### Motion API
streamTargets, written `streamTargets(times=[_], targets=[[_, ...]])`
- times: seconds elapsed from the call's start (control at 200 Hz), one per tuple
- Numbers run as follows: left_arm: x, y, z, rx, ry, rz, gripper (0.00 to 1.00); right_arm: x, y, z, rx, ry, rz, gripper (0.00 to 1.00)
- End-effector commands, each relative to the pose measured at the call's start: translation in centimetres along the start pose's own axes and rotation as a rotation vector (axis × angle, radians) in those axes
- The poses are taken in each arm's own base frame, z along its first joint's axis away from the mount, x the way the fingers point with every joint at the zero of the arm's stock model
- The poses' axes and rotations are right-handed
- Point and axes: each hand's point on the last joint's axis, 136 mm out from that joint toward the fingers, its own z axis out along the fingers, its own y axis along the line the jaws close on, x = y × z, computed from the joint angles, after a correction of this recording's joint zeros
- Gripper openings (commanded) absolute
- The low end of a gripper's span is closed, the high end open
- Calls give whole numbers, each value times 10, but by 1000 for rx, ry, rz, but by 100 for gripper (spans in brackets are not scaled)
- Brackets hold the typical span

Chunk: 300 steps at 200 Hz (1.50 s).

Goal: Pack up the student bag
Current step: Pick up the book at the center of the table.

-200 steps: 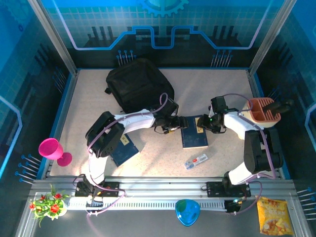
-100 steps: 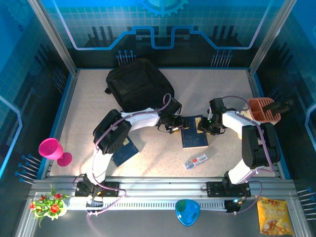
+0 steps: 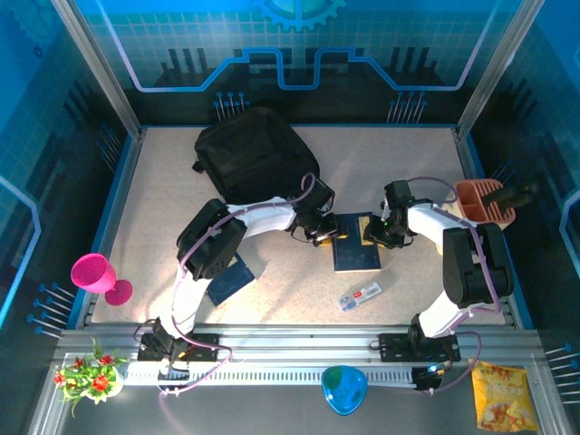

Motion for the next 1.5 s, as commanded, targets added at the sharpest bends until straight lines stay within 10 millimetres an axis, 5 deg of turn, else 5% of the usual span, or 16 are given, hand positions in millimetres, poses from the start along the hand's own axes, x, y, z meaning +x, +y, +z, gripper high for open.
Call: streamTargets(times=[0.0, 0.225, 0.58, 0.905, 1.101, 1.496], targets=[[8, -25, 4, 124, 68, 7, 51, 5, 4, 2, -44, 43, 18, 34], [16, -78, -33, 350, 77, 151, 45, 9, 0, 2, -86, 55, 65, 29], [21, -79, -28, 429, 95, 159, 33, 8, -11, 7, -64, 57, 118, 20], [16, -63, -20, 364, 76, 118, 28, 10, -27, 6, 12, 62, 132, 14], [3, -1, -8, 119, 13, 6, 33, 11, -36, 8, 44, 72, 130, 14], [5, -3, 1, 130, 54, -3, 37, 11, -36, 10, 38, 86, 127, 14]])
